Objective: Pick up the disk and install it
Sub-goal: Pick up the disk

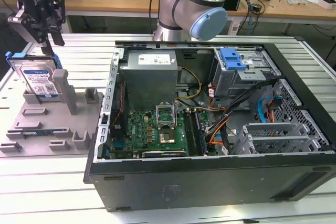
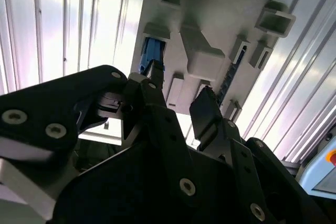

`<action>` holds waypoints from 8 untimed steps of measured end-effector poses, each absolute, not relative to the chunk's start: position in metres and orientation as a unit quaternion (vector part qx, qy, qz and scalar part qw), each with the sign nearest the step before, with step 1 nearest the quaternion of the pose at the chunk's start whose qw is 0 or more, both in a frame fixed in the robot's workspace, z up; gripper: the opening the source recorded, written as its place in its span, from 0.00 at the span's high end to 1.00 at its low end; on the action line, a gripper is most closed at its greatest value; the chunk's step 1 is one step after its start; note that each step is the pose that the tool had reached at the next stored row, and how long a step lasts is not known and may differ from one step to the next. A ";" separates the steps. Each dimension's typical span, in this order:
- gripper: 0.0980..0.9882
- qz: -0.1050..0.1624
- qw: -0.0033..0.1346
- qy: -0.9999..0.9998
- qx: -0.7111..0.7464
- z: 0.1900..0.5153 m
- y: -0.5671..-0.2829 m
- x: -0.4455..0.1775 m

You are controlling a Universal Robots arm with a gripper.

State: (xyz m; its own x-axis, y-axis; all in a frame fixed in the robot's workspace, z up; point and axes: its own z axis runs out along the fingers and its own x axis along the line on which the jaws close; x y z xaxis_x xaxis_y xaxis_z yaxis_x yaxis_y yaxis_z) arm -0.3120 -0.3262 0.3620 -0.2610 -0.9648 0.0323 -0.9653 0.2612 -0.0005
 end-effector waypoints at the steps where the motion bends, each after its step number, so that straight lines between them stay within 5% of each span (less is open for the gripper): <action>1: 0.57 0.010 0.013 -0.793 0.609 0.362 -0.325 -0.312; 8: 0.57 0.012 0.011 -0.774 0.633 0.361 -0.315 -0.312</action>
State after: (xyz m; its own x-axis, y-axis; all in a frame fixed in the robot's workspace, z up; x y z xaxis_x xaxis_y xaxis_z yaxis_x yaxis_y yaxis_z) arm -0.3119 -0.3152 0.3612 -0.1979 -0.9797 0.0315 -0.9802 0.1978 -0.0046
